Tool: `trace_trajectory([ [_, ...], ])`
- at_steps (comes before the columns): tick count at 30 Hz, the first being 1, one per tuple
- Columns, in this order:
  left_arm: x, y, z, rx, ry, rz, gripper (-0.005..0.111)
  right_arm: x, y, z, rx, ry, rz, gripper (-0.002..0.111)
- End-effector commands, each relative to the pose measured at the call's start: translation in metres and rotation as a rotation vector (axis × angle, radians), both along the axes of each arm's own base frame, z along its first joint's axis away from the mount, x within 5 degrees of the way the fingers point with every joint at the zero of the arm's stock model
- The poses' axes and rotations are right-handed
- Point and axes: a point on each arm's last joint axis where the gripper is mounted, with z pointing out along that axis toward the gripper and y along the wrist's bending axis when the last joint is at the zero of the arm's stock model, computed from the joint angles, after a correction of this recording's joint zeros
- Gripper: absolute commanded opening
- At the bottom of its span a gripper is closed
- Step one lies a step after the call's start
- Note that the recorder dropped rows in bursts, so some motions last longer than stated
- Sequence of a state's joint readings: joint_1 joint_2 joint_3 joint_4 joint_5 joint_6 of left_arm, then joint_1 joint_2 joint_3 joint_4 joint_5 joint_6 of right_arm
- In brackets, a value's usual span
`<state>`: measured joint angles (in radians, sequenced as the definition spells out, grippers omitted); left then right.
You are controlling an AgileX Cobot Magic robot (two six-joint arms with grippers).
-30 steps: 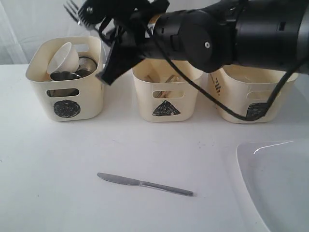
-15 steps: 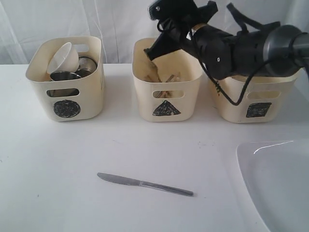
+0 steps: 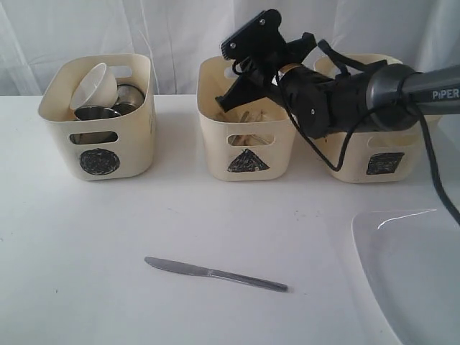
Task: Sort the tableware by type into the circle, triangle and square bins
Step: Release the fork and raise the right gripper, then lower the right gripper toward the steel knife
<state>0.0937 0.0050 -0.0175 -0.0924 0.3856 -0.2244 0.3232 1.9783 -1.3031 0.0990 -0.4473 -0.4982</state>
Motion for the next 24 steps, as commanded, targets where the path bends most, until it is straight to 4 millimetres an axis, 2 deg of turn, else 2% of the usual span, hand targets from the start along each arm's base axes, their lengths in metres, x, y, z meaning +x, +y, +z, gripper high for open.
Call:
trace_trajectory([
  [1, -0.002, -0.001, -0.007, -0.016, 0.053, -0.003, 0.0, -0.014, -0.006, 0.038, 0.136, 0.037, -0.017, 0.0],
  [4, -0.002, -0.001, -0.007, -0.016, 0.053, -0.003, 0.0, -0.033, -0.011, 0.064, 0.164, 0.158, -0.016, 0.0],
  [6, -0.002, -0.001, -0.007, -0.016, 0.053, -0.003, 0.0, -0.047, -0.013, 0.072, 0.128, 0.261, -0.01, 0.0],
  [8, -0.002, -0.001, -0.007, -0.016, 0.053, -0.003, 0.0, -0.06, -0.016, 0.071, 0.079, 0.406, -0.006, 0.0],
  [12, -0.002, -0.001, -0.007, -0.016, 0.053, -0.003, 0.0, -0.089, -0.021, 0.046, -0.096, 0.812, 0.033, 0.0],
  [16, -0.002, -0.001, -0.007, -0.016, 0.053, -0.003, 0.0, -0.111, -0.019, 0.018, -0.146, 1.175, 0.094, 0.0],
  [21, -0.002, -0.001, -0.007, -0.016, 0.053, -0.003, 0.0, -0.12, -0.014, -0.008, -0.193, 1.411, 0.192, 0.0],
  [24, -0.002, -0.001, -0.007, -0.016, 0.053, -0.003, 0.0, -0.125, -0.008, -0.014, -0.207, 1.484, 0.214, 0.007],
])
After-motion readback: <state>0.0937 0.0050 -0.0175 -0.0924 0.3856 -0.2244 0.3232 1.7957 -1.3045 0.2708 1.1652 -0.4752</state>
